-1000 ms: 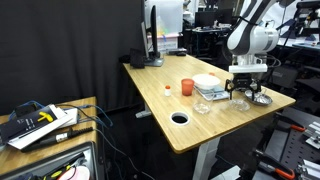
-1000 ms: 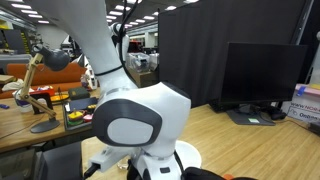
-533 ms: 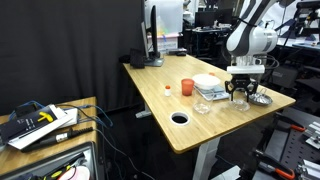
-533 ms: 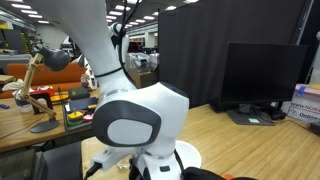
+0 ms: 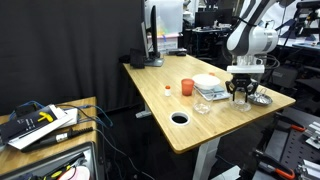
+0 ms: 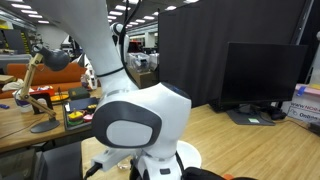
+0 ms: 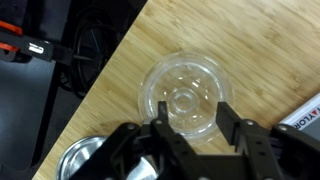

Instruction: Take the clear lid from the table and put it on the clear cup

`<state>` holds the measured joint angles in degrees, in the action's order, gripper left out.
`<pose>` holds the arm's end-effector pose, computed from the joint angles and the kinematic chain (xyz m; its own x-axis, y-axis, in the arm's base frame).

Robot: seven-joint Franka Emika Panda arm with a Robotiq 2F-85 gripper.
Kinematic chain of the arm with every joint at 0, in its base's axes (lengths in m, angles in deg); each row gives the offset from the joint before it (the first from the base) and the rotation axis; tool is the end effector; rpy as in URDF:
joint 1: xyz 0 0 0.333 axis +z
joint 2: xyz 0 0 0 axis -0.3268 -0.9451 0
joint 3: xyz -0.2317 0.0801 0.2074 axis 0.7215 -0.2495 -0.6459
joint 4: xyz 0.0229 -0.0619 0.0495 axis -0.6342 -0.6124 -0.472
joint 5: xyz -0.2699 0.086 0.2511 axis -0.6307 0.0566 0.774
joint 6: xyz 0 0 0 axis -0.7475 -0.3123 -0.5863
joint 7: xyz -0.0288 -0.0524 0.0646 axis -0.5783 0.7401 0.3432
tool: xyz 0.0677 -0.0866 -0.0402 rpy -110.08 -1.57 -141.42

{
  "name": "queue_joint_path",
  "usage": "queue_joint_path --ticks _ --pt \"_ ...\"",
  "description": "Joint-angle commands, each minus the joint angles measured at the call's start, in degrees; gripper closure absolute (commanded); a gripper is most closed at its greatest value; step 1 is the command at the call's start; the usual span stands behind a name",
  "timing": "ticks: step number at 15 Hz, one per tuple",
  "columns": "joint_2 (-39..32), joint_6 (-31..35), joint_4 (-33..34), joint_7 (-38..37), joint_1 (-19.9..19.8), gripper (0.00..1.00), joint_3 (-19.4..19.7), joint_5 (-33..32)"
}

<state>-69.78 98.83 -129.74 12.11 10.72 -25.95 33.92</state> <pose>0.3879 -0.1576 0.1397 0.2951 -0.9286 -0.2250 -0.9255 -0.3363 0.1742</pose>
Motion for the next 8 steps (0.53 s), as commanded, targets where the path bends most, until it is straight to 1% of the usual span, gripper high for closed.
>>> queue_joint_path --ticks 1,2,5,8 --pt "-0.2 0.4 -0.1 0.5 -0.1 0.73 0.1 2.2" --pt "-0.2 0.4 -0.1 0.5 -0.1 0.75 0.1 2.5" --pt "0.1 -0.2 0.2 0.5 -0.3 0.94 0.0 3.5" --pt "0.2 -0.4 0.3 0.3 -0.3 0.92 0.2 4.0"
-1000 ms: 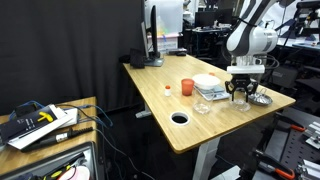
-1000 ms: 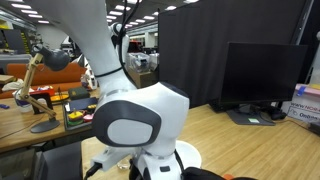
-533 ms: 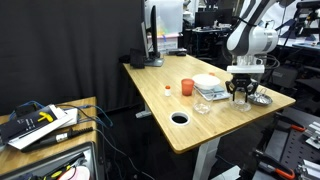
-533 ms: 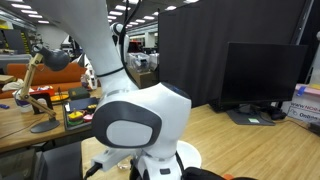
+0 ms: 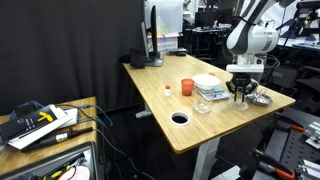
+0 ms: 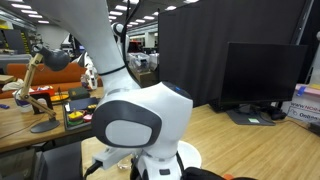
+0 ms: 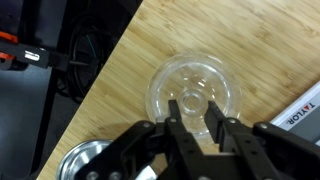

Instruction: Take the clear lid from the table and put it on the clear cup

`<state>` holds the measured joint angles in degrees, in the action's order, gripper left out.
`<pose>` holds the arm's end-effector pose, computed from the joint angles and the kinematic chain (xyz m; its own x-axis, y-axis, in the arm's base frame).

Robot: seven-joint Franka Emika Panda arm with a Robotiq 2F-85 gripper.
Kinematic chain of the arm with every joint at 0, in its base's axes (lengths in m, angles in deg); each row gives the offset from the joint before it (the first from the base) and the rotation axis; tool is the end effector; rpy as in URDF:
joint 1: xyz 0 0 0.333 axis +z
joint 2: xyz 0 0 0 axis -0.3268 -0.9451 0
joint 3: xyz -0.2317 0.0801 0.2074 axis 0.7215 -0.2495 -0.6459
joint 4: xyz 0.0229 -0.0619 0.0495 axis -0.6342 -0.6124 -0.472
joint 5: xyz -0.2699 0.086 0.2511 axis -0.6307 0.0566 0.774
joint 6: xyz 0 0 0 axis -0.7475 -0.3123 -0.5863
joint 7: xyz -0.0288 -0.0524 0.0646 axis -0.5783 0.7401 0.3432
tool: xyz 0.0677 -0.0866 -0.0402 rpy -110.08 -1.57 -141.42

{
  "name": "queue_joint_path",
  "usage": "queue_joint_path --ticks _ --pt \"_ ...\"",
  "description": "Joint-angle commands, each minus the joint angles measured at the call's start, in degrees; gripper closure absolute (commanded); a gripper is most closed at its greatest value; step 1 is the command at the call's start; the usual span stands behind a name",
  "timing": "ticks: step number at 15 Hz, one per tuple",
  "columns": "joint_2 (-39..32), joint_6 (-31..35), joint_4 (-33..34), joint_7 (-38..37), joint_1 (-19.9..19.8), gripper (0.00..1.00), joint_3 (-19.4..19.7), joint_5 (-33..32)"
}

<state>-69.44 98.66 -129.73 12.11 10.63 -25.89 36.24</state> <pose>0.3881 -0.1589 0.1420 0.2589 -0.9377 -0.2318 -0.9403 -0.2995 0.1614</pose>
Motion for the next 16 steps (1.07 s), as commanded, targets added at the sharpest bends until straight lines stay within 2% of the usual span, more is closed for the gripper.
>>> queue_joint_path --ticks 1,6,11,16 --pt "-0.1 -0.3 0.3 0.3 -0.3 0.92 0.1 1.8" --pt "2.3 -0.5 -0.9 -1.3 0.9 0.92 1.9 -0.6" --pt "6.5 -2.3 -1.4 -5.8 3.6 0.92 4.3 -9.0" --pt "13.2 -6.8 -0.8 -9.7 4.8 0.92 2.3 -15.5"
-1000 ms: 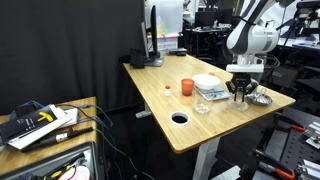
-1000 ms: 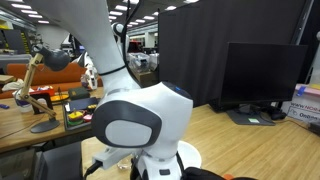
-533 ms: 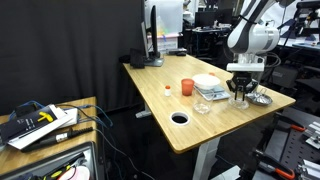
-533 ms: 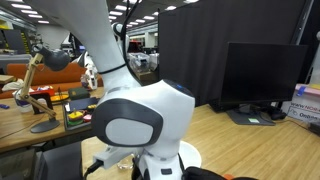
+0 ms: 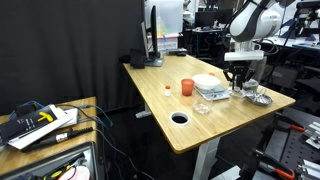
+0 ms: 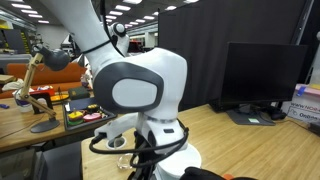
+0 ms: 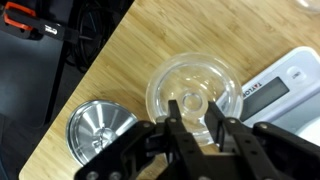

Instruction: Take the clear lid from the table and put it on the clear cup

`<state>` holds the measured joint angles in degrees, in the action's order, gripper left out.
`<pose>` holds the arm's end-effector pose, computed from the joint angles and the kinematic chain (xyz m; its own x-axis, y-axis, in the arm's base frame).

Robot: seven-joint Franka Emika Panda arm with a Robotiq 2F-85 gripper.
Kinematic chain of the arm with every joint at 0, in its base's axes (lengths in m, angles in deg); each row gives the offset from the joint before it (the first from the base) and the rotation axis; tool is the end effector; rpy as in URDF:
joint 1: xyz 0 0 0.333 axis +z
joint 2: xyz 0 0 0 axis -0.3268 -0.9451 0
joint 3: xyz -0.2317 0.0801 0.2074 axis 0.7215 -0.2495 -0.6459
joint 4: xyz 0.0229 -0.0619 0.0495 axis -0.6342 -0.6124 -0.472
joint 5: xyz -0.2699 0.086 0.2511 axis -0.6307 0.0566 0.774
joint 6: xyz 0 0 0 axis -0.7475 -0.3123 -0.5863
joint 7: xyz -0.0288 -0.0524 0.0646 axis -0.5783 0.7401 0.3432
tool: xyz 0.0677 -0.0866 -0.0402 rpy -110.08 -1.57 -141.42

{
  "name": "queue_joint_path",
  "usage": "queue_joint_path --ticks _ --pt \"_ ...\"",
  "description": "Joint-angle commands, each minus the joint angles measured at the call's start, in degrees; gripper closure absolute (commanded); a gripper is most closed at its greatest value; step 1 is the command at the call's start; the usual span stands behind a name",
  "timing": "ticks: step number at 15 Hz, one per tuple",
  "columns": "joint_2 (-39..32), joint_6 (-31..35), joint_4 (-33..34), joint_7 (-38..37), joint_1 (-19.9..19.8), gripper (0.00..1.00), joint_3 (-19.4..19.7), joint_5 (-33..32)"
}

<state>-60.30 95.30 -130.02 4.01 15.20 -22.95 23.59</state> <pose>0.4093 -0.1464 0.2047 0.3587 -0.9252 -0.1240 -0.9144 -0.3749 0.1528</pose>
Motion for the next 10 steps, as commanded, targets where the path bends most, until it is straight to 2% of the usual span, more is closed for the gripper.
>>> queue_joint_path --ticks 1,10 --pt "5.4 -4.7 -0.3 -1.9 0.4 0.92 -1.3 -3.4" --pt "14.5 -13.2 3.0 -5.9 1.0 0.92 -9.7 -5.7"
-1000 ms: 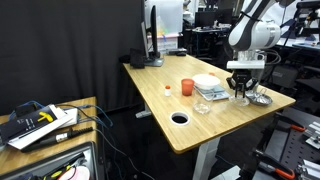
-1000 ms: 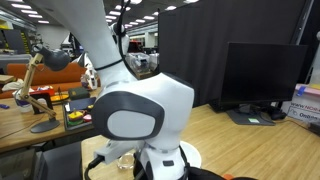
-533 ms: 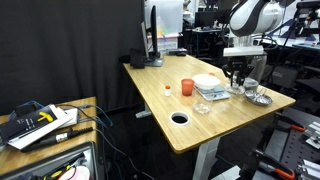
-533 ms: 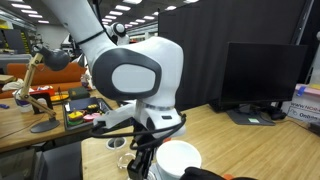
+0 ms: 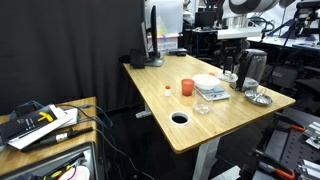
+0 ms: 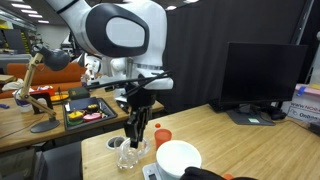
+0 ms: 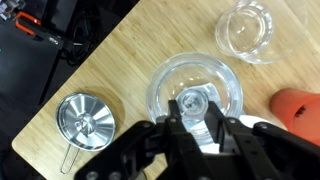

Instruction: Take the clear lid from the table and put it on the clear cup

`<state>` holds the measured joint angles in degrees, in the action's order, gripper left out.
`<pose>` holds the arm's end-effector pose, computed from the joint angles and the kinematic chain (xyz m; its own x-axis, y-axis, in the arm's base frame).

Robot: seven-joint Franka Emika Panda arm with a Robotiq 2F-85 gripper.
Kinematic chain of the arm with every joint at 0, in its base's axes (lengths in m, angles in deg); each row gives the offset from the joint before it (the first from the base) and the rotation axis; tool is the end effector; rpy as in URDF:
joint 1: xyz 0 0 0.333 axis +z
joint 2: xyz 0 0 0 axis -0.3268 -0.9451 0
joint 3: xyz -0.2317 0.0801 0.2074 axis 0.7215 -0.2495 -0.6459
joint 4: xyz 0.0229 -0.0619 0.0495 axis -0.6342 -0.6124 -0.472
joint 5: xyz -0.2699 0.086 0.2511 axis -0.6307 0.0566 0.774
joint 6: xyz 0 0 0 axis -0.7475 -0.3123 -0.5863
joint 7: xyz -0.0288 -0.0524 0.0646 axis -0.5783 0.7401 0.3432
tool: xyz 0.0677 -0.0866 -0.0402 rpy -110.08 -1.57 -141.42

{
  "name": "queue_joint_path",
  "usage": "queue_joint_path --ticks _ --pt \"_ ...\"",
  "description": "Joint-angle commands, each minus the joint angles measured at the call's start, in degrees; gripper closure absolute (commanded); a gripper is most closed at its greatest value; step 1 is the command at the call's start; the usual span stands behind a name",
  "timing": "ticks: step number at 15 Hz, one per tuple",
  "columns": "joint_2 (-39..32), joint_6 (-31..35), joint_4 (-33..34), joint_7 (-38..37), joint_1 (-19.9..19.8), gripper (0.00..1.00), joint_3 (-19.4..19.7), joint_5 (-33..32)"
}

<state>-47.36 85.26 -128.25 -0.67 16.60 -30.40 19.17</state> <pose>0.4348 -0.0787 0.2995 0.4907 -0.8677 -0.0798 -0.8627 -0.4967 0.0951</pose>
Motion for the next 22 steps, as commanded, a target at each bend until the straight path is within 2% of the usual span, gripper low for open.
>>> queue_joint_path --ticks 1,4,9,16,22 --pt "1.8 -4.1 2.1 -1.4 -0.1 0.92 -3.2 -1.1" --pt "1.3 -5.0 4.0 -1.0 0.9 0.92 -5.9 -0.7" --pt "-4.1 -3.8 7.8 -1.9 3.0 0.92 -8.9 -1.2" --pt "-10.8 -3.9 12.5 0.1 4.0 0.92 -8.3 0.6" --pt "-14.3 -3.4 13.1 1.3 4.3 0.92 -7.9 0.7"
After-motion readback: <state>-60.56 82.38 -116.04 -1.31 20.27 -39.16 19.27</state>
